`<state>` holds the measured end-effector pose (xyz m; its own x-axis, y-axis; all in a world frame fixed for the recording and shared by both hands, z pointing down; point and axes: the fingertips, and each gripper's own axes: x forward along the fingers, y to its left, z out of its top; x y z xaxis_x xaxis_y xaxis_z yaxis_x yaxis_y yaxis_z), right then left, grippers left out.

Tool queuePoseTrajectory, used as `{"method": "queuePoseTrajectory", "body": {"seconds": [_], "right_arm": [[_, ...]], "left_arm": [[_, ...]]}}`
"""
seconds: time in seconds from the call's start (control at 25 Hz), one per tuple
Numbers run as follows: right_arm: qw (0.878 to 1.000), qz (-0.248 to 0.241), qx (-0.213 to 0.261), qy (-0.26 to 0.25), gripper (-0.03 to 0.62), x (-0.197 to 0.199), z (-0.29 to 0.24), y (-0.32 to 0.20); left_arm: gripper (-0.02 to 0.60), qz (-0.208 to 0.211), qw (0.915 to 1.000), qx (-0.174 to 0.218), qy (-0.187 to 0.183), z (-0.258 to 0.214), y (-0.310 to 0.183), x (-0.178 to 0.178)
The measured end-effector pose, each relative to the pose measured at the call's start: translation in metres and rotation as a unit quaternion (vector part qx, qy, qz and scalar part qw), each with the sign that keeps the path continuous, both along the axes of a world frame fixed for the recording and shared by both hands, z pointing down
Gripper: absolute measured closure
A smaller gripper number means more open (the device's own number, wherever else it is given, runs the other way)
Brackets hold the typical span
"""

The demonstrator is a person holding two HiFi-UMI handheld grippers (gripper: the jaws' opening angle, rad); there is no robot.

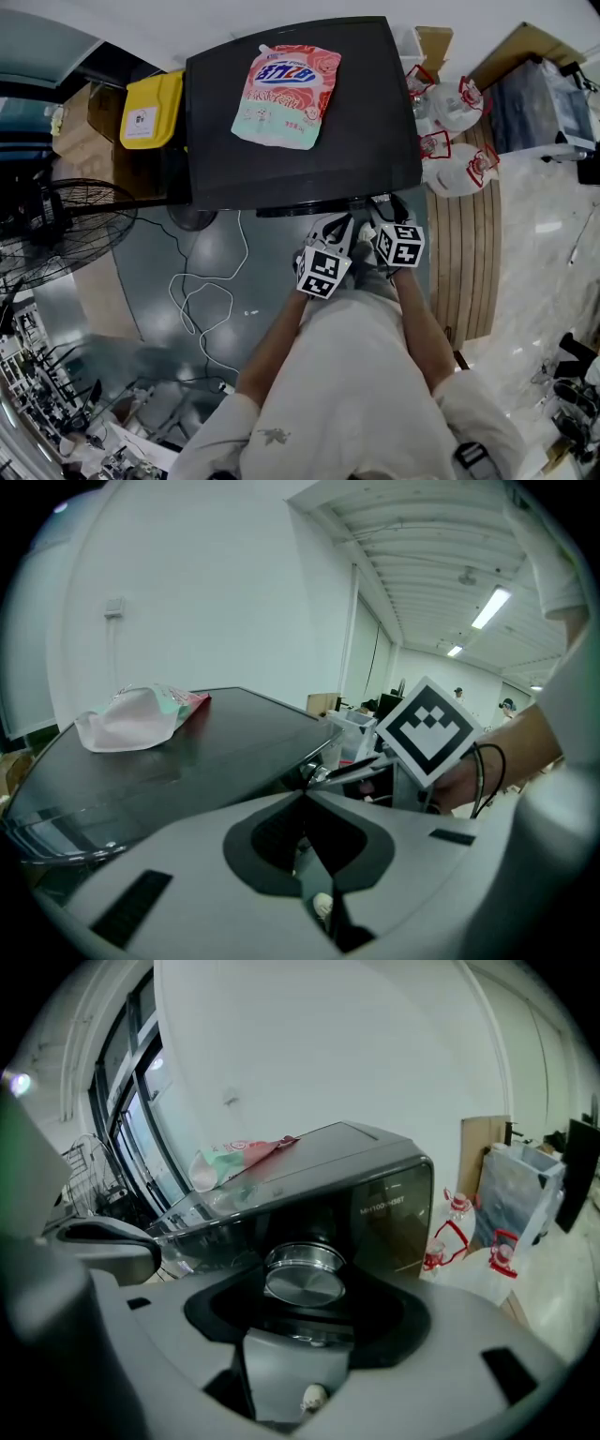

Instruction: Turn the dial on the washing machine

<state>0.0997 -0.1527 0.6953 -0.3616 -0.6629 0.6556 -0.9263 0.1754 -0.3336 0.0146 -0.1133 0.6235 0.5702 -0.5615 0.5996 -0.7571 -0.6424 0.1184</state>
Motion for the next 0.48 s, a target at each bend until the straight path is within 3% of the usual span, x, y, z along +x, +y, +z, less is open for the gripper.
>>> {"method": "queuePoseTrajectory", "body": {"seconds": [0.48], "right_arm": [[0.997, 0.017, -0.010, -0.075, 0.318, 0.0010, -0.0020, 0.0002]], "left_arm": [[0.569, -0.006, 1.0000, -0.002, 0.002, 0.0006, 0.0027, 0.0021]]}}
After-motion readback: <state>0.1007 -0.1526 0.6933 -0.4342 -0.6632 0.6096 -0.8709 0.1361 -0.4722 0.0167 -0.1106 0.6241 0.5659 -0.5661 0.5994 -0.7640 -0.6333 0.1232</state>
